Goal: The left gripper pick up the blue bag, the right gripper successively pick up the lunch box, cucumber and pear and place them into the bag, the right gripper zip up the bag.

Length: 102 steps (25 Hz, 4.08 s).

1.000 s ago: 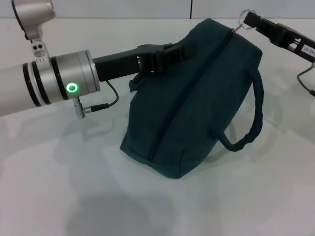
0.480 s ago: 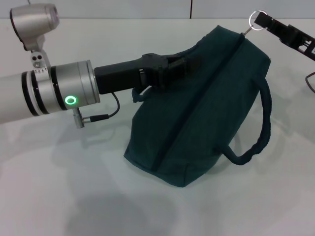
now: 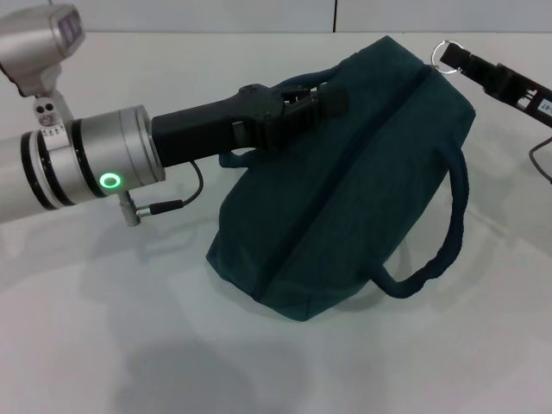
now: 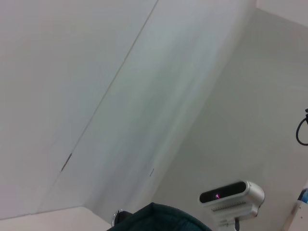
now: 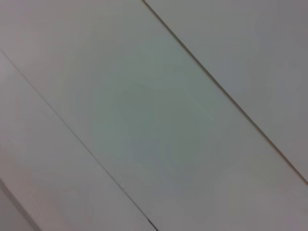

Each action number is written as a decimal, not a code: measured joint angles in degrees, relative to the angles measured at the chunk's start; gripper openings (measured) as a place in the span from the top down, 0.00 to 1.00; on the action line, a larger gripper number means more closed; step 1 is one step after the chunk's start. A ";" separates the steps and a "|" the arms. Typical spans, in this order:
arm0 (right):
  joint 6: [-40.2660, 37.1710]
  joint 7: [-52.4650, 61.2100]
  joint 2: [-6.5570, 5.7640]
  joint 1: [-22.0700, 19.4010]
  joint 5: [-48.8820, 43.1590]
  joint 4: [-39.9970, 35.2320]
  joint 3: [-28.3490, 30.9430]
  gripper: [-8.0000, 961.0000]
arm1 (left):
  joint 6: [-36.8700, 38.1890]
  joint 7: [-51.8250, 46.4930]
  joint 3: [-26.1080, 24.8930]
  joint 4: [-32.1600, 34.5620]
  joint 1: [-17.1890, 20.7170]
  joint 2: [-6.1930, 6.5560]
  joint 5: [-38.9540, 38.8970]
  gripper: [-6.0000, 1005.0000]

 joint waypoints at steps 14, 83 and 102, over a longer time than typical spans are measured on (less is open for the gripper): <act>2.17 -0.32 0.32 0.14 -0.51 0.09 -0.20 0.86 | 1.74 0.83 -0.21 -0.01 0.68 0.02 -1.92 0.91; -25.19 -19.42 -2.16 -6.73 -13.37 -14.32 7.03 0.08 | 7.06 -0.08 0.48 22.07 11.91 8.38 -3.61 0.12; -25.57 -23.45 0.60 -6.11 -24.03 -18.27 -2.68 0.08 | 15.82 3.28 -2.49 26.27 17.14 7.54 4.40 0.11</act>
